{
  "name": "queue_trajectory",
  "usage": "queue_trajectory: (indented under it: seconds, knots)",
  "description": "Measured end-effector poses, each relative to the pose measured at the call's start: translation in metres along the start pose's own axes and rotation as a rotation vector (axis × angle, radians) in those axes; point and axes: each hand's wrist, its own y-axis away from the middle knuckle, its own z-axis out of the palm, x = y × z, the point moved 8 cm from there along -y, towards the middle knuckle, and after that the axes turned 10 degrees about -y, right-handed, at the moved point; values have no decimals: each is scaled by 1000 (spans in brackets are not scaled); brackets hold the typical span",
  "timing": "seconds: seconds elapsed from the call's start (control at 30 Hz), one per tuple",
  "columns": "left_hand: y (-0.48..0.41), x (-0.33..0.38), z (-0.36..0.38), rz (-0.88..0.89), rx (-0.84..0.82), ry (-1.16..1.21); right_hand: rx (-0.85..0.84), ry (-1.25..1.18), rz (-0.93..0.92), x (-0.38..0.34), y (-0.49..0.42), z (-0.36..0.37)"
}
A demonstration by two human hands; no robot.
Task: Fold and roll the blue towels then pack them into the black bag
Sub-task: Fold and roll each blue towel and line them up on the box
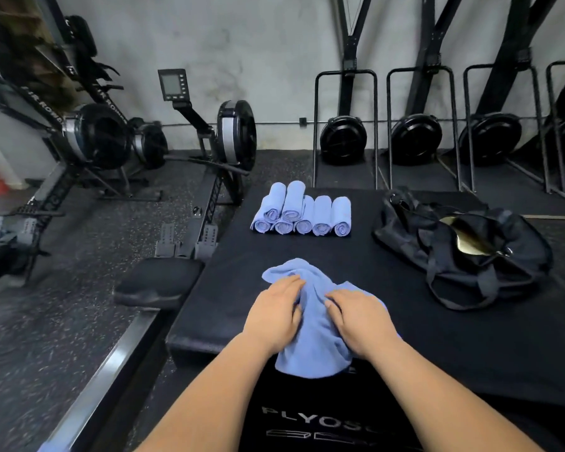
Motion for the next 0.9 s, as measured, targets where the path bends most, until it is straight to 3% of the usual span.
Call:
queue_trajectory:
  seconds: [0.17, 0.43, 0.57, 0.73, 0.9]
  knots:
    - [-13, 13, 21, 131, -60, -124, 154, -124, 124, 21, 2, -6]
    - [-30, 6, 24, -117, -21, -395, 197, 36, 378, 61, -12, -5]
    - [-33, -4, 31, -101, 13, -406, 105, -47, 390, 61, -32, 0]
    - [-24, -17, 41, -85, 113, -241, -37, -231, 369, 61, -52, 12]
    - [-24, -19, 42, -114, 79, -201, -159, -294, 299, 49, -65, 26]
